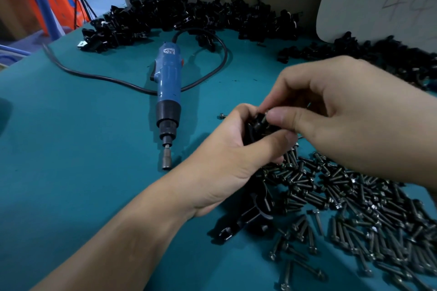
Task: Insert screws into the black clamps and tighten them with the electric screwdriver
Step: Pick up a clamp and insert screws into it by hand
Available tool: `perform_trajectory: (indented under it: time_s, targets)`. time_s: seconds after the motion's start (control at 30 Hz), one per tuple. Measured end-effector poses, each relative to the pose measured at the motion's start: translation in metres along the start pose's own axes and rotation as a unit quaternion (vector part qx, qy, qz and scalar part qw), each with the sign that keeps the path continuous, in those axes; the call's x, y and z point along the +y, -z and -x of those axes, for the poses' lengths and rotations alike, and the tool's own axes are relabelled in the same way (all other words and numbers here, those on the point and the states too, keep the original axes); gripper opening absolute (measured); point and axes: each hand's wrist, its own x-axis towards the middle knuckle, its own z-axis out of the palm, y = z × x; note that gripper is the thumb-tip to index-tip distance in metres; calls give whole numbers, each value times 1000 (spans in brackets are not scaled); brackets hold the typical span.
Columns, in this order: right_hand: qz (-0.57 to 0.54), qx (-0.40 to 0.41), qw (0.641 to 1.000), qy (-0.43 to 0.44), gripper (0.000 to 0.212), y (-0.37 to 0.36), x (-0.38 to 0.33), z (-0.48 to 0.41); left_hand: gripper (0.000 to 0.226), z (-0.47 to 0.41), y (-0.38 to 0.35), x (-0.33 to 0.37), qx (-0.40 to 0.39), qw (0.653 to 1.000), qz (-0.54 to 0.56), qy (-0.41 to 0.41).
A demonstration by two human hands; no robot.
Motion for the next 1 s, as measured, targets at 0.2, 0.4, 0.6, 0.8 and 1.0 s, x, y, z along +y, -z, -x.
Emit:
perform_trajectory:
  time_s: [0.2,0.4,0.6,0.8,1.0]
  targets:
    - [30,117,992,24,10,4,0,-3,45,-2,4,-2,47,999,-2,-7]
    - [92,-72,982,-148,14,-7,37,-3,28,1,5,0,86,976,-162,-115]
    - [17,-49,995,-80,22,3,30,10,30,0,6,-1,105,962,-207,-144]
    - [-238,51,966,-84,30,-38,11,34,42,4,5,-3,88,946,-271,-152]
    - [-278,138,947,-81,25,-67,25,30,32,7,7,-4,53,954,-280,-98]
